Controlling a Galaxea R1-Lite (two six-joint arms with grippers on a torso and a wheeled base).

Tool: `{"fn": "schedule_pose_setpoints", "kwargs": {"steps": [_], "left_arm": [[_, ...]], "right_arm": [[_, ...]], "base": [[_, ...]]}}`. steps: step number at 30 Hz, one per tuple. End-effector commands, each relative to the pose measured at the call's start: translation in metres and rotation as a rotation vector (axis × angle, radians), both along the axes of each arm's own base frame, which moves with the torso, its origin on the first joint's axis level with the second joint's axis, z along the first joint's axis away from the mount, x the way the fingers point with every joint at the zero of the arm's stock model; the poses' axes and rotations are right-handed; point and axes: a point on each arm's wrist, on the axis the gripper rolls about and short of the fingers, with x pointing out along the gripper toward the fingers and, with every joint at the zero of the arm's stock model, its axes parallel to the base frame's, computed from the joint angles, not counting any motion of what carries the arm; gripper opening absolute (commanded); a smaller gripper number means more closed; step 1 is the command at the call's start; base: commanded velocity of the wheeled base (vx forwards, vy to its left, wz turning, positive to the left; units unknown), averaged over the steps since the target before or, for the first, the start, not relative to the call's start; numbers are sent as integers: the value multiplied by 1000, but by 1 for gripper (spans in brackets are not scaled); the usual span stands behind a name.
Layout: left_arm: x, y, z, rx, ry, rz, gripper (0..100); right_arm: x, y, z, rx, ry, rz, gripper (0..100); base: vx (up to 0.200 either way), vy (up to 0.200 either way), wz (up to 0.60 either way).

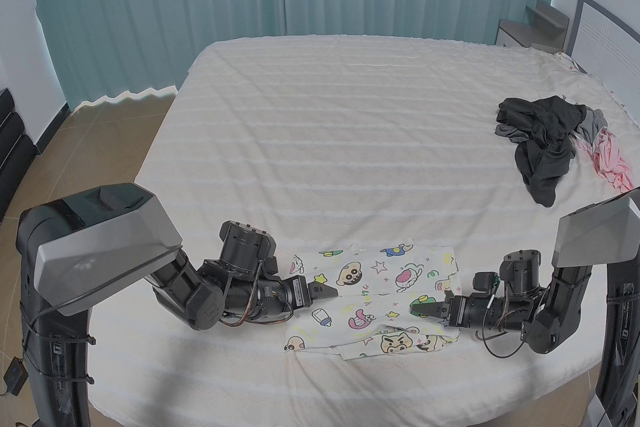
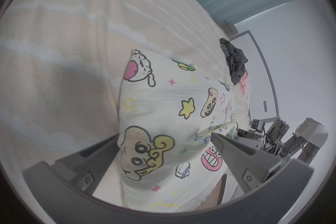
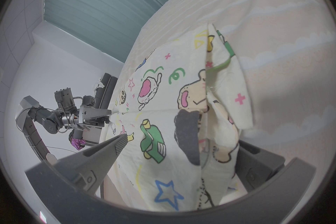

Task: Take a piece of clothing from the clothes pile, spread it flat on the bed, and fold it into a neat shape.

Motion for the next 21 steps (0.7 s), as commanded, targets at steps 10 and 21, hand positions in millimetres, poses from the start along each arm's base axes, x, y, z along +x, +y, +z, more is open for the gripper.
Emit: {"fn": "schedule_pose_setpoints", "kwargs": {"steps": [10,21], "left_arm": [[-11,-7,-1,4,13,-29,0],[-23,-6,19,-30,13,-16,0]], "right_arm": [[0,15,0,6,-17,45,0],[-17,15,14,67,-104,-1,0]], "base": [[0,0,0],[0,-18,0]]}}
